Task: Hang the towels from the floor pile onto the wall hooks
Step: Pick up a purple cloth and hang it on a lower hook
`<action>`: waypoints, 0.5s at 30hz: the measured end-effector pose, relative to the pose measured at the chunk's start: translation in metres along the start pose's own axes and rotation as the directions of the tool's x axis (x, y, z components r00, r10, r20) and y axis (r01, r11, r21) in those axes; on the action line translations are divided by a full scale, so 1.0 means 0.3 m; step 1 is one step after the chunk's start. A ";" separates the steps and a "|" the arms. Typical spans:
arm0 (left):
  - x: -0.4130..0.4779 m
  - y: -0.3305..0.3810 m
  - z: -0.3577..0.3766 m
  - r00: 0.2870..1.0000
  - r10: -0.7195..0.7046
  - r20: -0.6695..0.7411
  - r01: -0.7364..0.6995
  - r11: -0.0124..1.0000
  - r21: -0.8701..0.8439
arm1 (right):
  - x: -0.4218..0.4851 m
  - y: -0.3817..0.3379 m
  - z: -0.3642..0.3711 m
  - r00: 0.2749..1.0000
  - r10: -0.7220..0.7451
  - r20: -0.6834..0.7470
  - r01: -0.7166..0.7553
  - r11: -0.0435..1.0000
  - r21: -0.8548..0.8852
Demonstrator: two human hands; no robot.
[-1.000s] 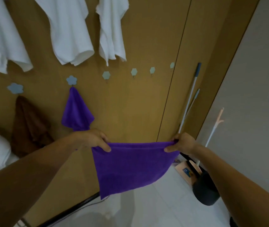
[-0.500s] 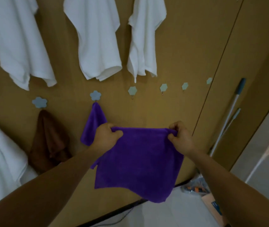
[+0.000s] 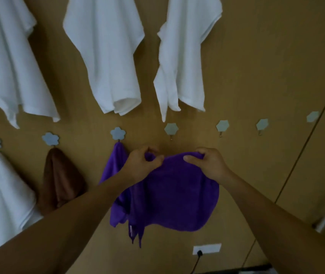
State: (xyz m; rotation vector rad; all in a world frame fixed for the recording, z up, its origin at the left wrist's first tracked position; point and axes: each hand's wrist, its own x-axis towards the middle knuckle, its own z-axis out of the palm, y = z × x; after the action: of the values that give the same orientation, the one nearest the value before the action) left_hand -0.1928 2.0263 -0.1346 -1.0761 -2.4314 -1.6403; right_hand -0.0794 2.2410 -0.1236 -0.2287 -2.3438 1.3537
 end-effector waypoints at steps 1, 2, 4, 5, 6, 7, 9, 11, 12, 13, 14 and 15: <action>0.012 -0.004 0.002 0.999 0.001 0.040 -0.002 0.999 0.043 | 0.028 0.006 0.006 0.999 -0.030 -0.040 0.030 0.999 -0.015; 0.028 -0.005 0.004 0.999 0.004 0.051 -0.009 0.996 0.089 | 0.055 0.010 0.014 0.995 -0.052 -0.088 0.047 0.997 -0.056; 0.072 -0.002 0.012 0.999 0.037 -0.015 -0.035 0.993 0.116 | 0.111 0.017 0.032 0.984 -0.070 -0.163 0.053 0.993 -0.107; 0.098 0.000 0.017 0.996 0.053 -0.074 -0.046 0.994 0.095 | 0.141 0.019 0.042 0.979 -0.061 -0.192 0.041 0.993 -0.108; 0.129 0.002 0.023 0.989 0.062 -0.135 -0.051 0.995 0.081 | 0.171 0.017 0.050 0.974 -0.049 -0.221 0.025 0.994 -0.110; 0.161 0.007 0.028 0.980 0.062 -0.187 -0.046 0.995 0.089 | 0.203 0.017 0.056 0.966 -0.045 -0.255 0.012 0.991 -0.130; 0.221 0.012 0.043 0.955 0.081 -0.284 -0.026 0.981 0.191 | 0.263 0.009 0.066 0.940 -0.066 -0.333 -0.013 0.973 -0.230; 0.270 0.003 0.064 0.915 0.113 -0.388 0.023 0.944 0.329 | 0.312 0.011 0.080 0.919 -0.082 -0.385 -0.042 0.952 -0.304; 0.285 -0.005 0.075 0.895 0.109 -0.433 0.068 0.925 0.373 | 0.329 0.017 0.090 0.915 -0.074 -0.397 -0.065 0.943 -0.327; 0.296 -0.016 0.087 0.880 0.095 -0.466 0.110 0.913 0.394 | 0.341 0.027 0.102 0.914 -0.058 -0.401 -0.091 0.935 -0.343; 0.299 -0.033 0.102 0.871 0.074 -0.485 0.150 0.901 0.408 | 0.345 0.038 0.115 0.916 -0.041 -0.398 -0.110 0.931 -0.349; 0.295 -0.049 0.118 0.870 0.052 -0.490 0.183 0.889 0.419 | 0.345 0.053 0.128 0.918 -0.034 -0.396 -0.116 0.930 -0.349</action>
State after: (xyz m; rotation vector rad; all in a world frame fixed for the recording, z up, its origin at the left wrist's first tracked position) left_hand -0.2559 2.0990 -0.1293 -0.4359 -2.3279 -1.0775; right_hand -0.1900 2.2545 -0.1255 -0.6091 -2.2225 0.7766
